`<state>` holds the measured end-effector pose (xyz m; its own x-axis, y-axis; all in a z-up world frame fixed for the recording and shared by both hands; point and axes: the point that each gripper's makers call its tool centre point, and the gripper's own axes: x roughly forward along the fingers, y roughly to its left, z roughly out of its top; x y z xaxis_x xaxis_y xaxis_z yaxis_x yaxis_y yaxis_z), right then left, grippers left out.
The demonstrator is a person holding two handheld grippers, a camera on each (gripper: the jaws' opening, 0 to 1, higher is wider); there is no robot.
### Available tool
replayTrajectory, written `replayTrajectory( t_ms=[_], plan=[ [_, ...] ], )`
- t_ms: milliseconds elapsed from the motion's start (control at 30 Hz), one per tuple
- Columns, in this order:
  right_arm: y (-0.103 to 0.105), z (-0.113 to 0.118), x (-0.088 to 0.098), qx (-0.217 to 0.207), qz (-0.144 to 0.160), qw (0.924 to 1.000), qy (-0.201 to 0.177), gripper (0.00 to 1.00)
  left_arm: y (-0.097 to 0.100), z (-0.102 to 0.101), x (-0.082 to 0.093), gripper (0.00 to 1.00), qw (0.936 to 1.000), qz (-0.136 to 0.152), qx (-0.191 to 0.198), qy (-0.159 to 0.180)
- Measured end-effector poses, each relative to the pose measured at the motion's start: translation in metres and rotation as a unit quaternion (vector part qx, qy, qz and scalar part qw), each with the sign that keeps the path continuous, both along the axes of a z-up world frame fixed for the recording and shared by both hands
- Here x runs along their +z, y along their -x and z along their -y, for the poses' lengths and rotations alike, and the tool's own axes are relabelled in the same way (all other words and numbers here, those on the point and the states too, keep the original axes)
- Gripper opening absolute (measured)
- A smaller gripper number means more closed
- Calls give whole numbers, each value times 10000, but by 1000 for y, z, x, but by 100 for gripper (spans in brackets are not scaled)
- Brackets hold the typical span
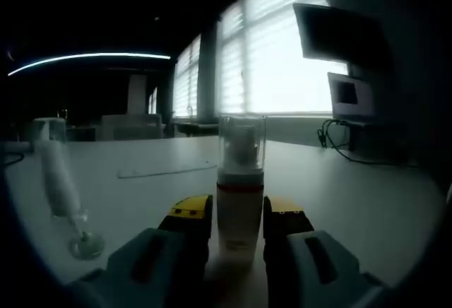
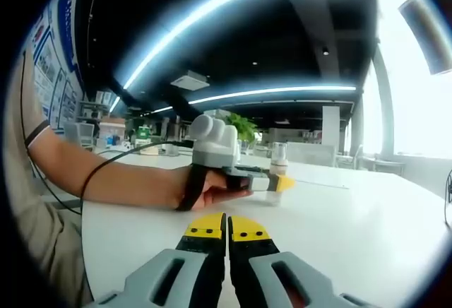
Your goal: Clamp pump bottle remove cover press pump head put on cover
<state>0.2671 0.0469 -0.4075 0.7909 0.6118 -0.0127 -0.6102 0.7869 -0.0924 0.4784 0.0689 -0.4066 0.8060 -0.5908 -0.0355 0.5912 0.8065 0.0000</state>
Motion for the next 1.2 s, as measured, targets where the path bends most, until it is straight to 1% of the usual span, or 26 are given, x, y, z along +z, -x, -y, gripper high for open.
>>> replayTrajectory(
  t_ms=[67,133,300,500,800,1000,1067,1200],
  plan=[
    [0,0,0,2,1,10000,-7,0,0,-1,2,21,10000,-1,31,55],
    [0,0,0,2,0,10000,-4,0,4,-1,3,21,9999,-53,-17,144],
    [0,0,0,5,12,10000,10,0,4,-4,2,21,9999,-90,27,123],
    [0,0,0,-3,14,10000,16,0,8,-6,10,21,9998,-59,26,196],
    [0,0,0,0,31,10000,23,0,17,-9,14,22,9999,-70,-16,95],
    [0,0,0,-2,24,10000,16,0,21,-16,19,22,9999,-93,-44,54],
    [0,0,0,-4,24,10000,21,0,26,-18,22,22,9999,-86,-73,94],
    [-1,1,0,-25,19,10000,9,0,34,-20,23,22,9998,-75,-156,61]
  ],
)
